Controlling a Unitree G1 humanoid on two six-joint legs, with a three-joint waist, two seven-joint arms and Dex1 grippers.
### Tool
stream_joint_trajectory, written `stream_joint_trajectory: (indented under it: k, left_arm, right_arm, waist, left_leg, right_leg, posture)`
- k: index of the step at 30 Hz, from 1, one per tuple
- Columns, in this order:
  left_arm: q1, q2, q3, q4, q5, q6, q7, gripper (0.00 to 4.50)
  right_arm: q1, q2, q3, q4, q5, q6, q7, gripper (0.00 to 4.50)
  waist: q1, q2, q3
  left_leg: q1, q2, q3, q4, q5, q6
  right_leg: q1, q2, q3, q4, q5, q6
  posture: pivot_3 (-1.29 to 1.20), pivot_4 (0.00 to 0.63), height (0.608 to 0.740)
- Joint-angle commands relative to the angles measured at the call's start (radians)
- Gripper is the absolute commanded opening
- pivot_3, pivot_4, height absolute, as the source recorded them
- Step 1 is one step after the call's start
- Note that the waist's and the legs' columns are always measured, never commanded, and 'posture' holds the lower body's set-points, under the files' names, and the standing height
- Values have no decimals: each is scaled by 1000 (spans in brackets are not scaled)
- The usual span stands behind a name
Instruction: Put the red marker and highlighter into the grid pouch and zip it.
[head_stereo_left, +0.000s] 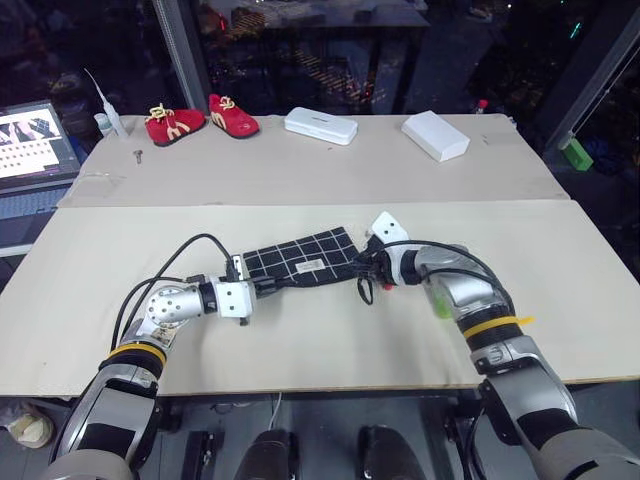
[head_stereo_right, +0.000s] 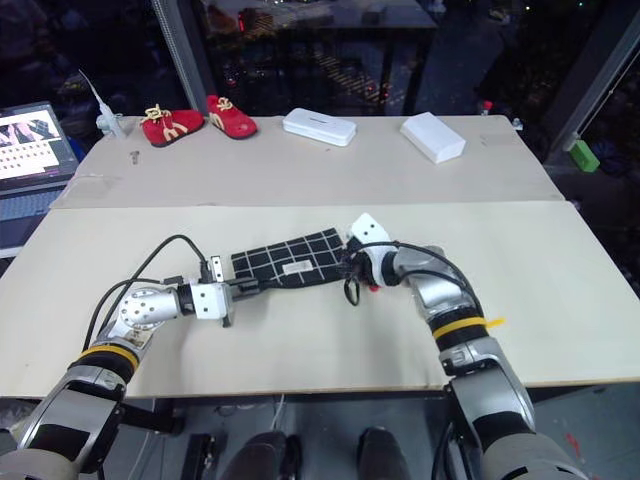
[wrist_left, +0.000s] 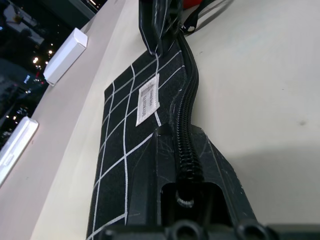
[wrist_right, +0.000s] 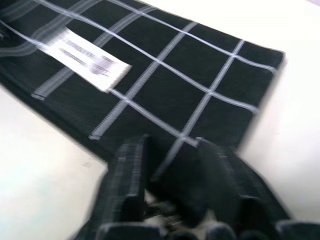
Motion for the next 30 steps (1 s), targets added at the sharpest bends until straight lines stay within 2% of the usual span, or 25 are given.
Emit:
stream_joint_trajectory:
  k: [1,4,7,12,16,23,30]
  left_arm:
    - [17,-23,55,-15,-25,81,83,0]
    - [31,-47,97,-48,-58,154,128,0]
    - [56,-74,127,-91,-83,208,155,0]
    - [91,-113,160,-185,-126,306,172,0]
    - [114,-131,172,-243,-139,352,175,0]
    - [137,-133,177,-265,-137,365,166,0]
    - [150,-145,178,-274,-143,366,165,0]
  right_arm:
    - [-121,-24,-156,-60,147,106,14,3460]
    - [-176,-61,-218,-65,217,181,30,4429]
    - [-178,-97,-219,-87,230,203,42,4429]
    - [-133,-125,-125,-67,127,147,-9,4429]
    - [-128,-88,-81,5,58,98,-88,4429]
    - [-206,17,-77,155,29,37,-168,4429]
    - [-266,70,-85,337,7,-33,-207,4429]
  waist:
    - [0,0,0]
    - [1,1,1]
    - [4,1,0]
    - [1,1,1]
    - [-5,1,1]
    - [-12,1,1]
    - [-3,1,1]
  left_leg:
    - [-1,0,0,0,0,0]
    - [-2,0,0,0,0,0]
    - [-4,1,-3,0,0,0]
    - [-9,0,-4,0,0,0]
    - [-10,-1,-4,0,0,0]
    - [-8,0,-4,0,0,-1]
    - [-8,-1,-5,0,1,-1]
  right_leg:
    - [-1,0,0,0,0,0]
    - [-2,0,0,0,0,0]
    - [-1,0,-5,0,0,0]
    - [-3,-1,-9,0,1,0]
    - [-4,-2,-9,0,1,0]
    - [-4,0,-9,0,1,-1]
    - [-3,0,-9,0,1,-1]
  posture:
    - [0,150,740]
    - [0,150,740]
    - [0,150,740]
    - [0,150,740]
    - [0,150,740]
    - [0,150,740]
    - [0,150,740]
